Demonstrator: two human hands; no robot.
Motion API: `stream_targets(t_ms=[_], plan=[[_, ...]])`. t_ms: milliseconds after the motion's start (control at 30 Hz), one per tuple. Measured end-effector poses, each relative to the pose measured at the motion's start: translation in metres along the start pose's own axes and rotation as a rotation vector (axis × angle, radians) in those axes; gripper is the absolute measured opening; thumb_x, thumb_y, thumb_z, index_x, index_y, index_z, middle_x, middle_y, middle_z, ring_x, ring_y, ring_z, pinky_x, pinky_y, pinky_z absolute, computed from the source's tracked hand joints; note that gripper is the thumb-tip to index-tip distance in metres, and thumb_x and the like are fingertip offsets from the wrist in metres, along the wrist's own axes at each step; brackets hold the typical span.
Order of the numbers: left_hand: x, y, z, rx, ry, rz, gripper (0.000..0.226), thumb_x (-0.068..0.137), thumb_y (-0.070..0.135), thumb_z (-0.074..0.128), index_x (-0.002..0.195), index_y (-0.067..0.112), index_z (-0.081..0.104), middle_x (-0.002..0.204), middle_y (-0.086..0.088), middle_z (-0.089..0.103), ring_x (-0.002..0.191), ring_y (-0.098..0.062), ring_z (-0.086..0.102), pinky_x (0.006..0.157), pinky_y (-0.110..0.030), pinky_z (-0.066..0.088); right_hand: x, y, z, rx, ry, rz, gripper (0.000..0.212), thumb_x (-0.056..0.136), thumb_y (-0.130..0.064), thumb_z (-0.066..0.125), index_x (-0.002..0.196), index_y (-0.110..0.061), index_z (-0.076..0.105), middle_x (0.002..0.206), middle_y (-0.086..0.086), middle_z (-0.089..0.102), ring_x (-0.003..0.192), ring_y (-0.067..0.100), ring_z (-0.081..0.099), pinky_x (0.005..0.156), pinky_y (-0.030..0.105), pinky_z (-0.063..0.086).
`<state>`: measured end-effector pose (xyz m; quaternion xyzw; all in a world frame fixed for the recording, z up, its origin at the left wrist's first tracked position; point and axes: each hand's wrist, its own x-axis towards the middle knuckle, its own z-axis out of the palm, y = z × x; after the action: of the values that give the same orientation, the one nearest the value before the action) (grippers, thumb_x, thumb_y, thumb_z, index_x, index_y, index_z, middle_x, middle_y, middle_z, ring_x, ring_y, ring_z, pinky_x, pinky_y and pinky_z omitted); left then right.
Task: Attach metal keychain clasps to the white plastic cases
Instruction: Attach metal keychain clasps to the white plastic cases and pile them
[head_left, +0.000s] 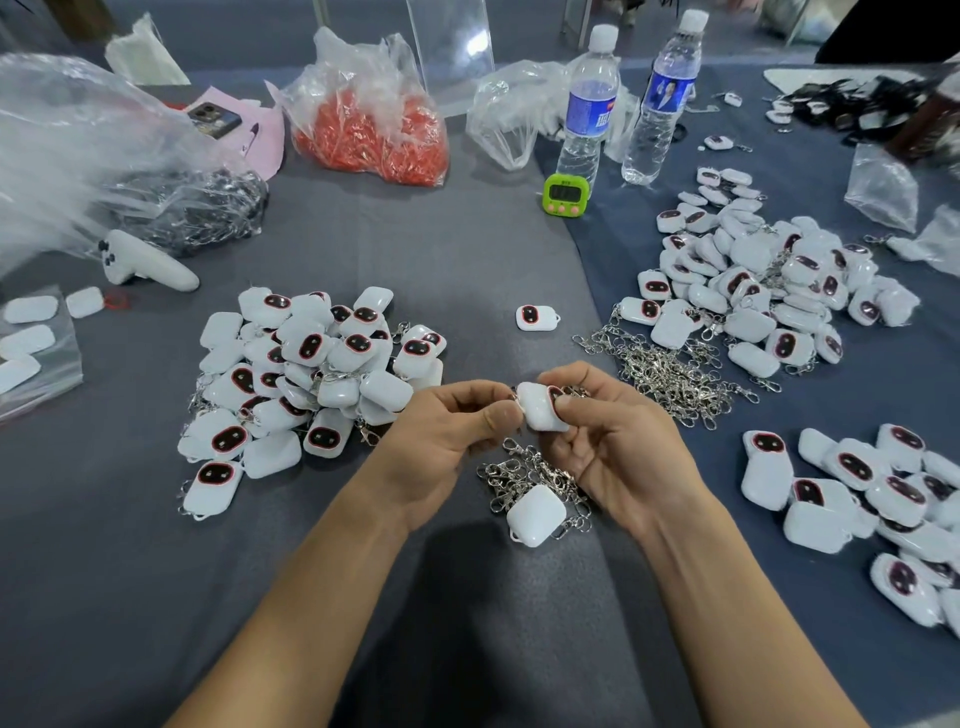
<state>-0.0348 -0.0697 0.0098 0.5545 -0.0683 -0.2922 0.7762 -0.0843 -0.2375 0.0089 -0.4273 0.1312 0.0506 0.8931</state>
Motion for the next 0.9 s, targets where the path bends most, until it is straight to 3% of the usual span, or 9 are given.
stream_targets(t_ms=[133, 233, 333, 400, 467, 600, 733, 800, 900], plan=[[0.0, 0.007, -0.003, 0.227, 0.004, 0.01, 0.007, 0.07, 0.008, 0.082, 0.074, 0.011, 0.077, 0.068, 0.004, 0.067, 0.065, -0.004, 0.057, 0.066, -0.015, 0.048, -0.001, -0.001, -0.002, -0.053, 0.021, -0.018, 0.02, 0.074, 0.006, 0.061, 0.092, -0.002, 0.064, 0.071, 0.021, 0.058, 0.045, 0.015, 0.045, 0.038, 0.021, 0.031], [0.002, 0.019, -0.008, 0.848, 0.048, 0.139, 0.012, 0.076, 0.009, 0.084, 0.071, 0.018, 0.078, 0.056, 0.01, 0.061, 0.053, -0.003, 0.048, 0.054, -0.014, 0.038, 0.0, 0.001, -0.004, -0.157, 0.081, -0.024, 0.022, 0.085, 0.016, 0.052, 0.089, -0.002, 0.064, 0.083, 0.028, 0.047, 0.049, 0.016, 0.032, 0.038, 0.022, 0.027], [0.002, 0.025, -0.005, 1.454, 0.076, 0.389, 0.006, 0.077, 0.021, 0.08, 0.073, 0.023, 0.076, 0.059, 0.006, 0.06, 0.059, -0.014, 0.052, 0.053, -0.022, 0.034, 0.002, 0.006, -0.001, -0.253, 0.143, -0.048, 0.022, 0.088, 0.017, 0.05, 0.092, -0.001, 0.062, 0.08, 0.029, 0.056, 0.043, 0.017, 0.037, 0.038, 0.021, 0.028], [0.002, 0.023, -0.002, 1.39, 0.14, 0.459, 0.007, 0.075, 0.022, 0.081, 0.072, 0.026, 0.075, 0.059, 0.01, 0.061, 0.059, -0.01, 0.054, 0.053, -0.012, 0.034, 0.003, 0.007, -0.001, -0.177, 0.16, -0.04, 0.022, 0.089, 0.016, 0.05, 0.093, -0.002, 0.061, 0.075, 0.025, 0.062, 0.041, 0.018, 0.043, 0.037, 0.02, 0.029], [0.005, 0.021, -0.004, 1.109, 0.171, 0.381, 0.011, 0.074, 0.02, 0.084, 0.073, 0.027, 0.076, 0.062, 0.013, 0.067, 0.059, -0.002, 0.06, 0.056, -0.007, 0.039, 0.003, 0.005, -0.002, -0.091, 0.142, -0.023, 0.02, 0.087, 0.015, 0.051, 0.096, -0.001, 0.06, 0.069, 0.019, 0.066, 0.041, 0.016, 0.05, 0.037, 0.02, 0.031], [0.007, 0.013, -0.009, 0.543, 0.047, 0.131, 0.008, 0.083, 0.011, 0.081, 0.08, 0.019, 0.081, 0.071, 0.003, 0.074, 0.064, -0.004, 0.061, 0.063, -0.015, 0.048, 0.0, 0.001, -0.002, 0.003, 0.086, -0.011, 0.026, 0.072, 0.005, 0.061, 0.097, 0.0, 0.06, 0.074, 0.018, 0.069, 0.046, 0.017, 0.06, 0.038, 0.02, 0.034], [0.003, 0.001, -0.004, 0.364, 0.076, 0.089, 0.016, 0.087, 0.007, 0.075, 0.079, 0.019, 0.082, 0.067, 0.002, 0.068, 0.061, -0.005, 0.054, 0.061, -0.016, 0.046, 0.001, 0.003, -0.001, 0.028, 0.102, -0.021, 0.02, 0.077, 0.007, 0.06, 0.094, -0.002, 0.064, 0.077, 0.019, 0.068, 0.047, 0.017, 0.059, 0.039, 0.02, 0.038], [0.001, 0.003, -0.006, 0.582, 0.144, 0.176, 0.011, 0.086, 0.01, 0.078, 0.079, 0.019, 0.081, 0.06, 0.012, 0.066, 0.056, 0.001, 0.052, 0.058, -0.011, 0.041, 0.001, 0.006, -0.002, -0.019, 0.156, -0.037, 0.021, 0.085, 0.013, 0.056, 0.091, -0.004, 0.067, 0.078, 0.021, 0.068, 0.044, 0.016, 0.054, 0.038, 0.021, 0.037], [-0.002, 0.007, 0.002, 1.488, 0.097, 0.377, 0.018, 0.089, 0.021, 0.071, 0.072, 0.017, 0.072, 0.066, 0.003, 0.063, 0.069, -0.011, 0.058, 0.062, -0.024, 0.035, 0.0, 0.013, 0.002, -0.345, 0.258, -0.134, 0.024, 0.085, 0.009, 0.059, 0.086, -0.011, 0.071, 0.071, 0.019, 0.067, 0.042, 0.019, 0.045, 0.039, 0.023, 0.033]])
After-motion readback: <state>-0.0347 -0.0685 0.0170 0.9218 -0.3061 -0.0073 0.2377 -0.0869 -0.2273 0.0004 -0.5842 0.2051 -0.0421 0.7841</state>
